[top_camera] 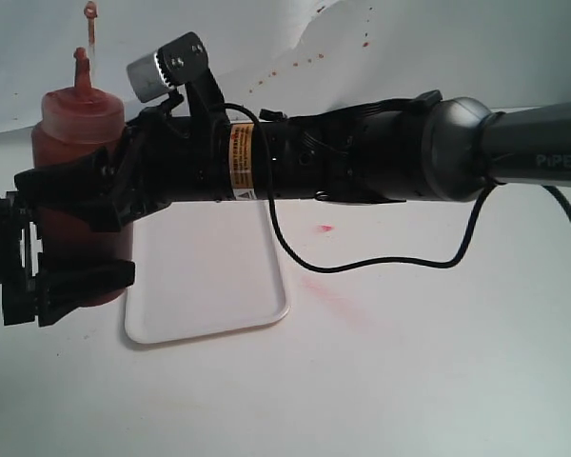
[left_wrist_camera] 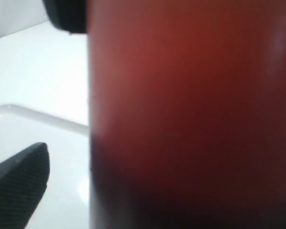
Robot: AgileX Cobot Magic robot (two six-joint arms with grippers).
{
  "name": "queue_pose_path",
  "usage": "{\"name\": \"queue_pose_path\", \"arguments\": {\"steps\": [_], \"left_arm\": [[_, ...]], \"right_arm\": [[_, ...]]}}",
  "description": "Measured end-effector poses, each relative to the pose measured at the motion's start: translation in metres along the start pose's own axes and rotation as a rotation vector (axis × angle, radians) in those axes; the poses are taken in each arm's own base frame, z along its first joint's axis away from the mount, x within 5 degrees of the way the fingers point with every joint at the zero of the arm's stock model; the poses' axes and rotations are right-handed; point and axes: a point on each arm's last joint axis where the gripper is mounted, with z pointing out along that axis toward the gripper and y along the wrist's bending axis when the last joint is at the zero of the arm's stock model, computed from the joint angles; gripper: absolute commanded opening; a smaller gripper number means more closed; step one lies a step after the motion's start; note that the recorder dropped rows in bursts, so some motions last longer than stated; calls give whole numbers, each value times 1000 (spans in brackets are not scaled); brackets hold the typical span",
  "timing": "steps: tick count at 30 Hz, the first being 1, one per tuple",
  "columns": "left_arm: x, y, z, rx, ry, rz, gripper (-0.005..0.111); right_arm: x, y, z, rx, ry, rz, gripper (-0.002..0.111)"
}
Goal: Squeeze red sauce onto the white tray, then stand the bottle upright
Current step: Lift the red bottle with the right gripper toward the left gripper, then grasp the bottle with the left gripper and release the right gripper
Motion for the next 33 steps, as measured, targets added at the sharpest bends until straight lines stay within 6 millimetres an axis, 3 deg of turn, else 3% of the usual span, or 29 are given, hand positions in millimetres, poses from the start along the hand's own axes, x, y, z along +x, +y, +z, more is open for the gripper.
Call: {"name": "queue_pose_path", "arguments": {"steps": [3,8,14,17,19,23,25,33], "left_arm": [[0,-7,11,40,36,22,67],[2,-12,25,49,85,10,0],[2,-11,27,29,82,10,0],[2,-9,27,10,79,16,0],[2,-9,28,4,80,26,0],[1,-8,28,-8,76,34,0],[2,-6,29,-27,88,65,0],[3,5,20,-220,237,176,0]], "right_arm": [[0,1,0,-8,-2,-7,0],[1,0,-1,-13,12,-43,0],[1,-1,-2,-9,16,-55,0],[1,-2,-2,-5,18,-60,10],[1,-2,-3,-3,20,-63,28],[1,-3,-2,-4,37,-87,83],[0,-3,-3,5,55,-90,103],[21,-10,-8,52,317,-279,105]]}}
